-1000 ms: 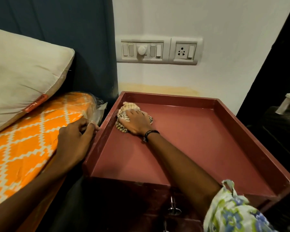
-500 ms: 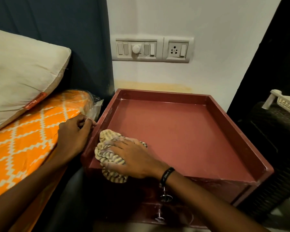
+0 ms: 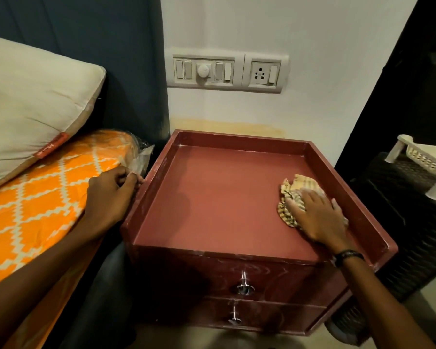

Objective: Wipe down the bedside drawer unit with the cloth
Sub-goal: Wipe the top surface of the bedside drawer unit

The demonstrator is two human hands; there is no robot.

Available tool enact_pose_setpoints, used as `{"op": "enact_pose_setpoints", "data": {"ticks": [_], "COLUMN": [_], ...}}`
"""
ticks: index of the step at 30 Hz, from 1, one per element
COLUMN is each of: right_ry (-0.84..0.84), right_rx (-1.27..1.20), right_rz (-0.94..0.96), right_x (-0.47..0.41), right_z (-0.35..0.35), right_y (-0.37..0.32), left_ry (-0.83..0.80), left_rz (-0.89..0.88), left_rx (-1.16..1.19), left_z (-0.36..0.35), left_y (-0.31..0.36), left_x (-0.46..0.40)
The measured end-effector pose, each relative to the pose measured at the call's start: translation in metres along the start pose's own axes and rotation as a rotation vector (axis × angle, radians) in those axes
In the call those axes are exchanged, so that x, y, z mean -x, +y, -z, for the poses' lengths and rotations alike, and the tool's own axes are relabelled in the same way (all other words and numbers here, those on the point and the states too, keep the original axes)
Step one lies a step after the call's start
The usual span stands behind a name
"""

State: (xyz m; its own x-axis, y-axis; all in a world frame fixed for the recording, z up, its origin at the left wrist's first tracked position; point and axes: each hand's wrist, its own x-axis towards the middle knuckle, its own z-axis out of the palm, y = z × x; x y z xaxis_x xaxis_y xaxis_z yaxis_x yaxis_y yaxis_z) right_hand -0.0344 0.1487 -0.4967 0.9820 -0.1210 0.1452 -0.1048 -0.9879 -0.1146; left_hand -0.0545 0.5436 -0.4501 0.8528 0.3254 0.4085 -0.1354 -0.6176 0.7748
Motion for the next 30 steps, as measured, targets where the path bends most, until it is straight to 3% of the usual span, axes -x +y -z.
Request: {"op": "enact_pose_setpoints", "data": {"ticks": [4,14,18,23,30], "right_ry": [0.058,0.059,0.049,0.119,0.337], "right_rx": [-0.08,-0.323,-0.34,-0.271,-0.163], "right_rz": [-0.013,0.357,0.451,0.59,0.281], "right_x": [0.048,0.072,0.084,0.093,0.107], "right_z": [0.004,-0.016,-0.019,-0.023,-0.005], "right_y": [-0.018,-0.202,-0.235,-0.189,-0.021], "left_ry": [0.015,0.016,0.034,0.018,-0.002], "left_rz": [-0.028,-0.039,-0.086,-0.08,-0.053], "left_rx": [-0.022,-0.008,-0.045,-0.046,-0.04], "left_z": [-0.001,-0.001,-0.001,0.0,0.0], "left_y": [0.001,0.001,0.006,0.004,0.005], "left_x": [0.0,-0.001,0.001,0.001,0.002]}}
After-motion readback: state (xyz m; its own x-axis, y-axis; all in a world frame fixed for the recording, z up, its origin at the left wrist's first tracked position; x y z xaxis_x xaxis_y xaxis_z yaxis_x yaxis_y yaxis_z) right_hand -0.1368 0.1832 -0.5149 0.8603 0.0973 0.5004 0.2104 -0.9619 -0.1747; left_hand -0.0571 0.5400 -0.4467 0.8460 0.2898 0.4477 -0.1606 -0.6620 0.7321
